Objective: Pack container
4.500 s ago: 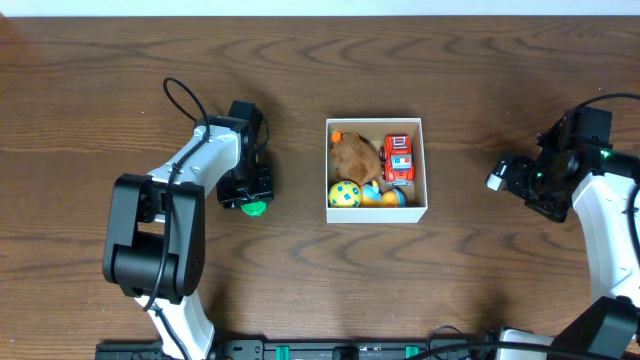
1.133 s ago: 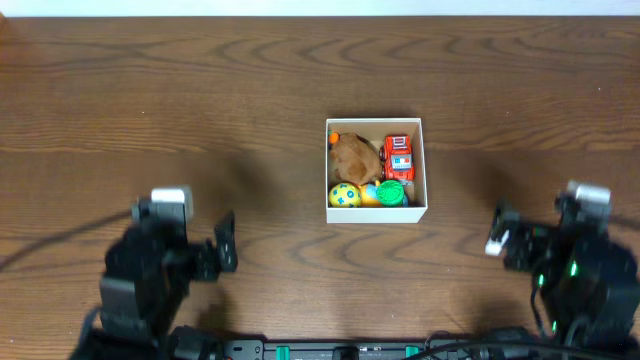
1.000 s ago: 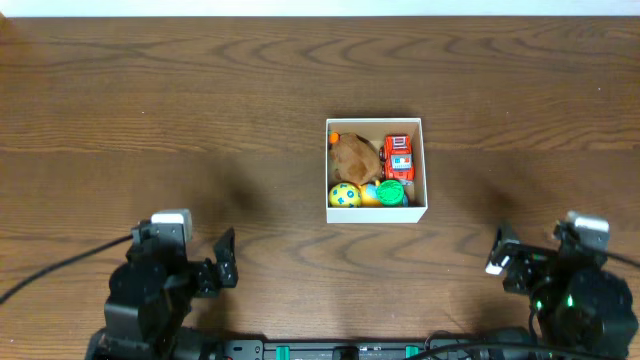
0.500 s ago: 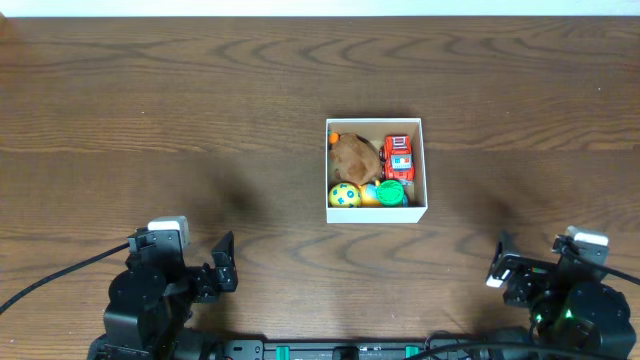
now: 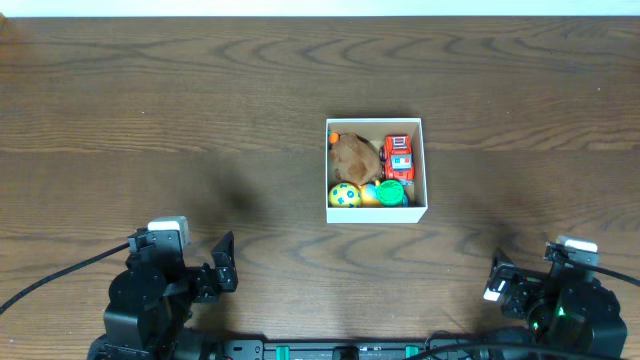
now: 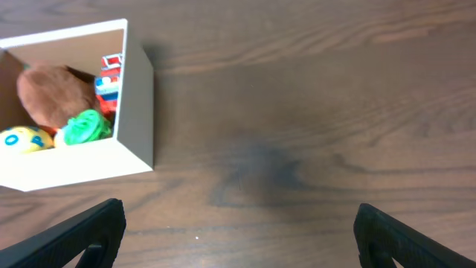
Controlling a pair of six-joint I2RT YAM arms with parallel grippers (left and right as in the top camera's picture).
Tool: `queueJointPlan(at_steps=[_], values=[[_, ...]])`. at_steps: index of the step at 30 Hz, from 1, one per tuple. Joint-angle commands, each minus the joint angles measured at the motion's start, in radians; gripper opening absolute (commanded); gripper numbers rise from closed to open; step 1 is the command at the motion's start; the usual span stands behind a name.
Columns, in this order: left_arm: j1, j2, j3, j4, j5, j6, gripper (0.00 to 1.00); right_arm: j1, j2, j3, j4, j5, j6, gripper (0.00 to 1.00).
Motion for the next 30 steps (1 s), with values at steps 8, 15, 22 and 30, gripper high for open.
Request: queueJointPlan(at_steps=[8, 15, 22, 30], values=[[-0.003, -0.002, 0.0, 0.0, -0.007, -0.01, 0.98, 0.002, -0.193, -0.243, 0.232, -0.12, -0.075, 0.99], [-0.003, -0.002, 0.0, 0.0, -0.007, -0.01, 0.98, -0.003, -0.266, -0.543, 0.692, -0.182, -0.105, 0.99], [-0.003, -0.002, 0.0, 0.0, -0.008, -0.01, 0.98, -0.005, -0.266, -0.737, 1.154, -0.158, -0.22, 0.99], [-0.003, -0.002, 0.0, 0.0, -0.007, -0.01, 0.98, -0.007, -0.266, -0.769, 1.073, -0.147, -0.268, 0.99]])
